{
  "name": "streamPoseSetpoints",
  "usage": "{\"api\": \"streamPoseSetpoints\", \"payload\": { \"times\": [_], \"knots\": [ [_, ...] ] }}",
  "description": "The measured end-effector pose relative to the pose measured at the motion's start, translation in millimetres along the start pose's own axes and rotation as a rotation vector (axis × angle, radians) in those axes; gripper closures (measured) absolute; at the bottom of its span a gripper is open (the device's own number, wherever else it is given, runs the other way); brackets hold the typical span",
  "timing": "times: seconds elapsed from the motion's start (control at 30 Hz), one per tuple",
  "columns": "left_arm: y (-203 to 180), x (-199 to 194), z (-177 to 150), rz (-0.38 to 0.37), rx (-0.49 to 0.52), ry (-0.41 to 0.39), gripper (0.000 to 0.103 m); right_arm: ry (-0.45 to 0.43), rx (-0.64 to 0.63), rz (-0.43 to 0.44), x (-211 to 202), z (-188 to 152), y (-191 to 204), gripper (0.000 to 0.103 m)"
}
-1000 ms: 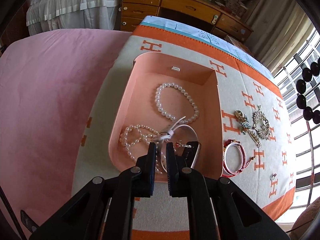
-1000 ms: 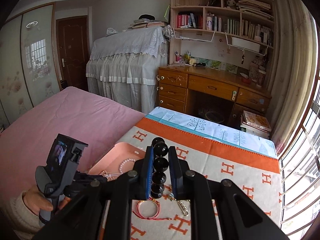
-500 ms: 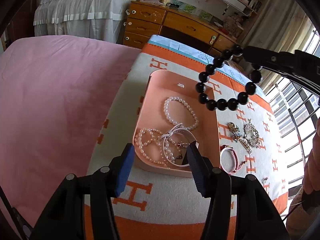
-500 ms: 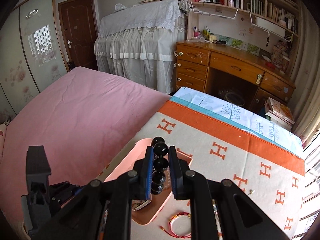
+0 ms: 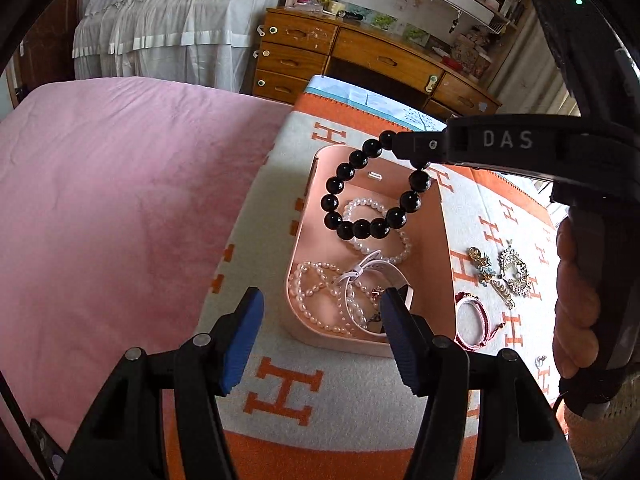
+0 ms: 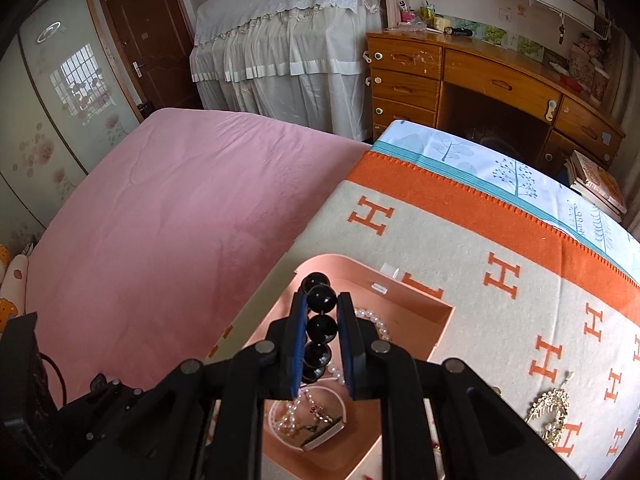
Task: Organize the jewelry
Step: 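Lower the black bead bracelet into the pink box and open the right tool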
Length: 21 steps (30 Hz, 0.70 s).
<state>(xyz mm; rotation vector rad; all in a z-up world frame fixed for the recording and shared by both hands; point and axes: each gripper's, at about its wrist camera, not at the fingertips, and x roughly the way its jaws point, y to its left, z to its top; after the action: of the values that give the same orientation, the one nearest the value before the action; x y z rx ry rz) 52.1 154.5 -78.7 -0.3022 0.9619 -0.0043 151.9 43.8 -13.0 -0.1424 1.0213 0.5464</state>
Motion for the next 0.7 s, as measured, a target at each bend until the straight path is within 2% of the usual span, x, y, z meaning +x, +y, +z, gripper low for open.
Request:
{"api": "streamPoseSetpoints", "payload": {
  "times": [0.13,0.2,0.37,0.7],
  "knots": [
    [0.5,1.8,0.5,-0.001,-0.002,0.007,0.044,0.082,0.032,-0.027,19.9,-3.6,-15.1,0.088],
    [-0.5,2.3,1.5,0.001,-0.002,0.009,0.043,0.090,0.064,-0.022,21.2,-7.1,-25.7,0.088],
    [-6.5,0.9,2.1,0.003,0.009,0.008,0.043,0.058,0.120,-0.005,3.9,-13.8,-45.9,0.087],
    [-27.7,-7.1,-2.1,0.016,0.051,0.007,0.040,-0.014,0.140,0.010,-42.3,-35.5,-63.6,0.087]
  ]
}}
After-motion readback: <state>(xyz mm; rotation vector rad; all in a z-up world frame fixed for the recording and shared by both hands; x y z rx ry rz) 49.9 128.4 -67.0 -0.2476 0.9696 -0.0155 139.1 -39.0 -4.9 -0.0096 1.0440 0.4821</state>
